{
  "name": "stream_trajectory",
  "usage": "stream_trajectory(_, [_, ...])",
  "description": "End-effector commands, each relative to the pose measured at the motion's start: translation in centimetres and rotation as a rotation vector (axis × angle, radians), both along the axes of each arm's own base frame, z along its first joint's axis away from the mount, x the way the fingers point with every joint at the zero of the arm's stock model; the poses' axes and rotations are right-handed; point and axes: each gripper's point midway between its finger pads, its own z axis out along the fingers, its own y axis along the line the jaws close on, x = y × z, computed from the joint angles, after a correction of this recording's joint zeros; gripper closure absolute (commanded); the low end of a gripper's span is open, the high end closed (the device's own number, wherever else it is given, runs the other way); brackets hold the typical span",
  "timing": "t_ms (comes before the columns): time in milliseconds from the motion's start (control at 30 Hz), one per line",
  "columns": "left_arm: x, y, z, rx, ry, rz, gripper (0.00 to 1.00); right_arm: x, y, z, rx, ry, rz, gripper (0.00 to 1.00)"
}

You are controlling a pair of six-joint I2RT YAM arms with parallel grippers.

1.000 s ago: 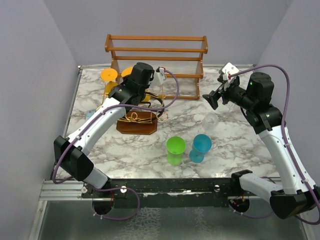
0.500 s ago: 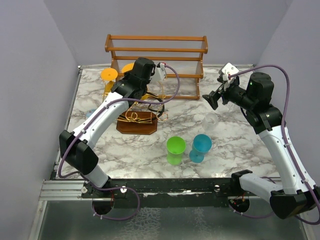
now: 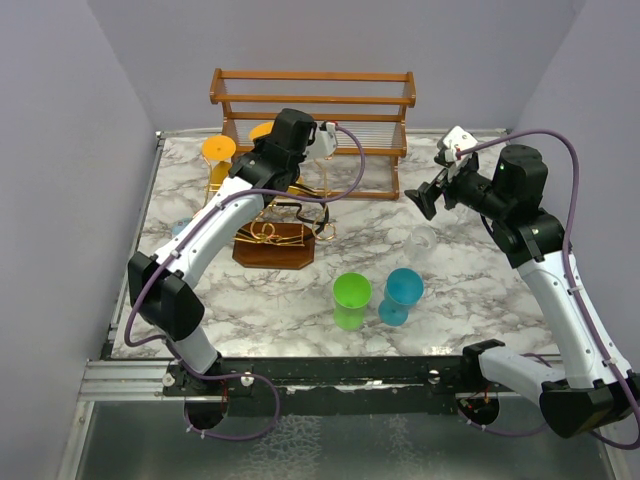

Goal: Place the wine glass upside down on the wine glass rack

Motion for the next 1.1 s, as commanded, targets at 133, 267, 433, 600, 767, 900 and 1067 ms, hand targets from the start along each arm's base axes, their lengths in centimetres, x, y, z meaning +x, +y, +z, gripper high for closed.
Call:
stream_trajectory(133, [-0.3, -1.7, 0.4, -0.075, 0.019, -0.069, 1.0, 0.2, 0.0, -0.6, -0.008, 0.005, 0.01, 0.07])
stream_trajectory(267, [-0.6, -1.9, -0.3, -0.085, 0.043, -0.067, 1.0, 0.2, 0.0, -0.8, -0.009, 0.008, 0.01, 0.07])
stream_trajectory(433, [-0.7, -1.9, -0.9, -0.094, 0.054, -0.042, 1.0, 0.2, 0.0, -0.8, -0.01, 0.007, 0.011, 0.07])
stream_trajectory(600, [-0.9, -2.2, -1.5, -0.11, 0.08, -0.023, 1.0, 0.2, 0.0, -0.8, -0.01, 0.006, 0.011, 0.07])
stream_trajectory(767, [-1.0, -2.6, -2.6, -0.114, 0.118, -0.011, 0.98, 0.2, 0.0, -0.8, -0.012, 0.006, 0.012, 0.07])
stream_trajectory(900, [-1.2, -2.8, -2.7, -0.124, 0.127, -0.011, 0.94, 0.2, 0.0, -0.9, -0.011, 0.008, 0.012, 0.07])
stream_trajectory(1067, [-1.5, -2.9, -2.4, -0.137, 0.134, -0.009, 0.9, 0.2, 0.0, -0.9, -0.013, 0.008, 0.012, 0.07])
